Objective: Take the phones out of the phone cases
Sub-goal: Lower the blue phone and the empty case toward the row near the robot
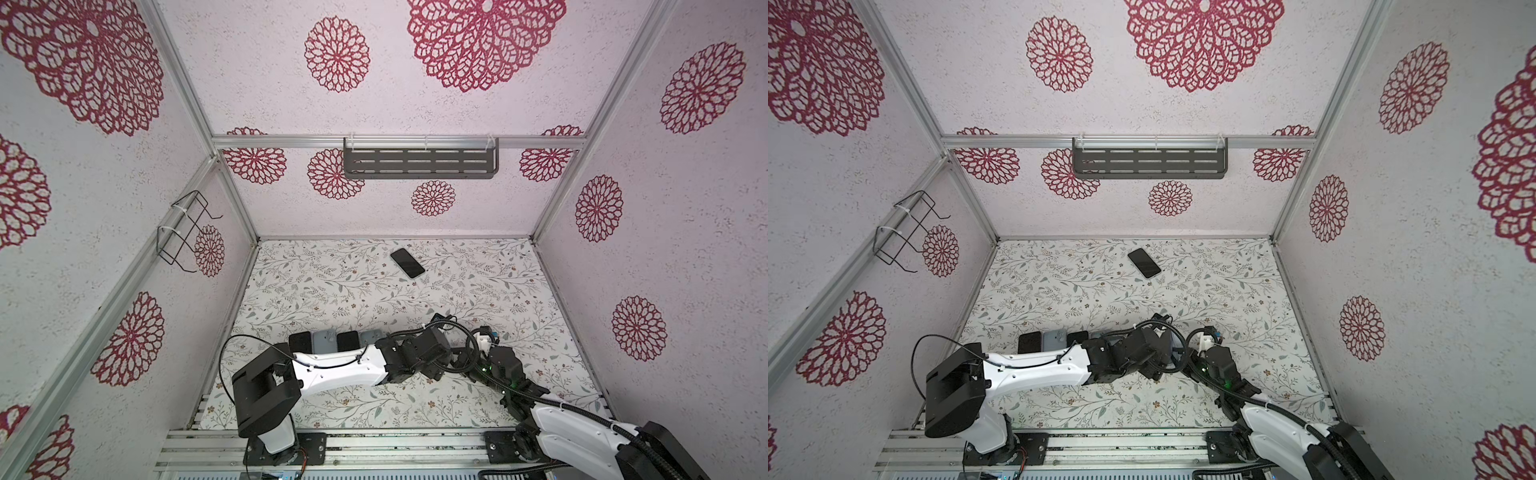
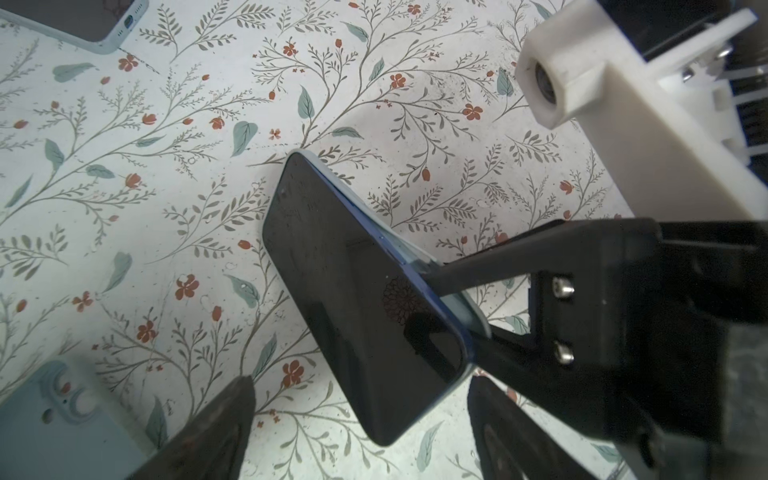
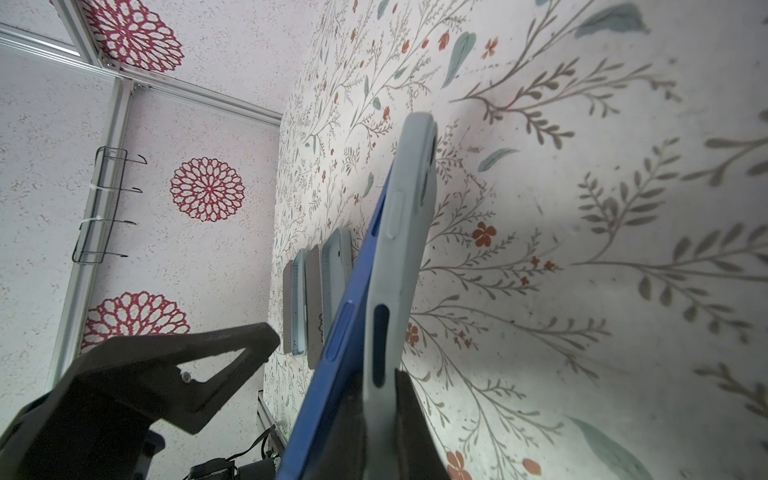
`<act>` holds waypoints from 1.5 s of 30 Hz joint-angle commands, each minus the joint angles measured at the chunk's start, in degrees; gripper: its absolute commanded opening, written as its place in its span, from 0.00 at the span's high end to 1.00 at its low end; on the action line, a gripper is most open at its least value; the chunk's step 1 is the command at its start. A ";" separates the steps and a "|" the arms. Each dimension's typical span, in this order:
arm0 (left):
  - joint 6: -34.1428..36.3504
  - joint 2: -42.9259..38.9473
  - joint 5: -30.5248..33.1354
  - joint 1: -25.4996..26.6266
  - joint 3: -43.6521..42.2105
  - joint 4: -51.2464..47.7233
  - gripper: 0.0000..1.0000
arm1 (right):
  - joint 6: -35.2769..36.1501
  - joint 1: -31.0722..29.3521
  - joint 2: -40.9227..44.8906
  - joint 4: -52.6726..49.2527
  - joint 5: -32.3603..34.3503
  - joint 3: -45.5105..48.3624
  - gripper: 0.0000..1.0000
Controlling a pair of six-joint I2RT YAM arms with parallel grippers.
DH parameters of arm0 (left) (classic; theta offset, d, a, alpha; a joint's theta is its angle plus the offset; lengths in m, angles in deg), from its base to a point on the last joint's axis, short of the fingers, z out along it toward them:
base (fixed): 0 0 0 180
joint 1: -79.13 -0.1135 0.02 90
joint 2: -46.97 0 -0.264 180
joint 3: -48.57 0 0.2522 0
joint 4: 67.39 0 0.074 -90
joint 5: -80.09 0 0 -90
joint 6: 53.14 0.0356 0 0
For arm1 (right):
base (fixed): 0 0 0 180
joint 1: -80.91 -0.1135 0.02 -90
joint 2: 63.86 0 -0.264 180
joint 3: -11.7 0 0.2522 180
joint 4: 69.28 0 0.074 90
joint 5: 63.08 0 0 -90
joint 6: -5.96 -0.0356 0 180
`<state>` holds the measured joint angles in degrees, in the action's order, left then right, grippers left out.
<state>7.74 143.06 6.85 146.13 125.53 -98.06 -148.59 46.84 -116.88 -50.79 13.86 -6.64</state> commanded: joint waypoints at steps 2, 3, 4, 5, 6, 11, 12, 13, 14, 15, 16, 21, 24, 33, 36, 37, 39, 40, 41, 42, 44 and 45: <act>1.37 1.16 2.07 0.84 1.69 0.54 0.16 | -0.66 0.05 1.55 4.85 0.58 -1.58 1.00; 1.54 1.49 1.98 1.00 2.04 0.63 0.16 | -0.73 0.05 1.54 5.01 0.58 -1.44 1.00; 1.66 1.78 1.80 1.03 2.31 0.82 0.16 | -0.81 0.05 1.52 5.17 0.60 -1.33 1.00; 1.68 2.28 1.78 1.20 2.66 0.87 0.16 | -0.91 0.05 1.51 5.41 0.58 -1.21 1.00; 1.73 2.93 2.44 1.28 3.16 0.47 0.17 | -0.99 0.01 1.51 5.64 0.47 -1.22 1.00; 1.44 5.23 7.20 1.89 5.94 -2.02 0.29 | -1.36 0.05 1.77 5.96 0.23 -1.13 1.00; 1.44 5.55 7.70 2.00 6.10 -1.99 0.33 | -1.36 0.05 1.87 5.94 0.23 -1.12 1.00; 1.28 5.89 8.37 2.10 6.23 -1.89 0.36 | -1.36 0.05 1.95 5.93 0.23 -1.13 1.00; 1.31 6.16 9.12 2.17 6.19 -1.88 0.39 | -1.41 0.05 2.04 5.91 0.24 -1.13 1.00; 1.16 6.28 9.76 2.17 6.06 -1.90 0.42 | -1.47 0.05 2.12 5.97 0.26 -1.09 1.00; 1.04 6.22 10.25 2.18 5.82 -1.88 0.45 | -1.50 0.05 2.21 5.97 0.25 -1.05 1.00; 0.58 5.15 10.40 2.36 3.16 1.19 0.65 | -1.71 0.05 3.00 5.72 0.23 -0.78 1.00; 0.52 4.52 8.01 2.36 1.87 3.49 0.74 | -1.71 0.05 3.40 5.37 0.40 -0.75 1.00; -1.31 0.61 10.31 3.29 -1.69 5.61 0.95 | -1.55 0.04 3.82 3.12 0.70 -0.87 1.00; -1.29 -1.95 15.02 4.15 -0.80 1.69 0.98 | -0.63 0.13 4.12 -0.09 1.04 -1.12 1.00; -1.38 -2.56 16.73 4.40 -0.07 -0.49 0.98 | 0.04 0.14 4.37 -1.93 1.32 -1.30 1.00; -2.76 -3.43 20.71 5.10 1.77 -7.25 0.99 | 1.33 0.18 5.20 -5.97 2.33 -1.74 1.00; -3.85 -3.62 22.79 5.43 2.53 -10.62 1.00 | 1.88 0.22 5.73 -7.64 2.87 -1.84 1.00; -5.02 -3.79 24.61 5.72 3.08 -14.00 1.00 | 2.42 0.29 6.41 -9.19 3.48 -1.82 1.00; -6.11 -3.78 26.03 6.01 3.45 -17.02 1.00 | 2.79 0.38 7.12 -10.81 4.02 -1.84 1.00; -8.20 -3.59 28.49 6.94 4.37 -22.02 1.00 | 3.50 0.56 8.28 -12.84 4.65 -1.84 1.00; -9.13 -3.22 29.57 7.30 5.07 -24.26 1.00 | 3.83 0.58 8.68 -13.63 4.85 -1.90 1.00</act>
<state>2.47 141.03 29.27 152.25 128.59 -112.35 -147.48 47.02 -109.95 -60.82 16.26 -6.64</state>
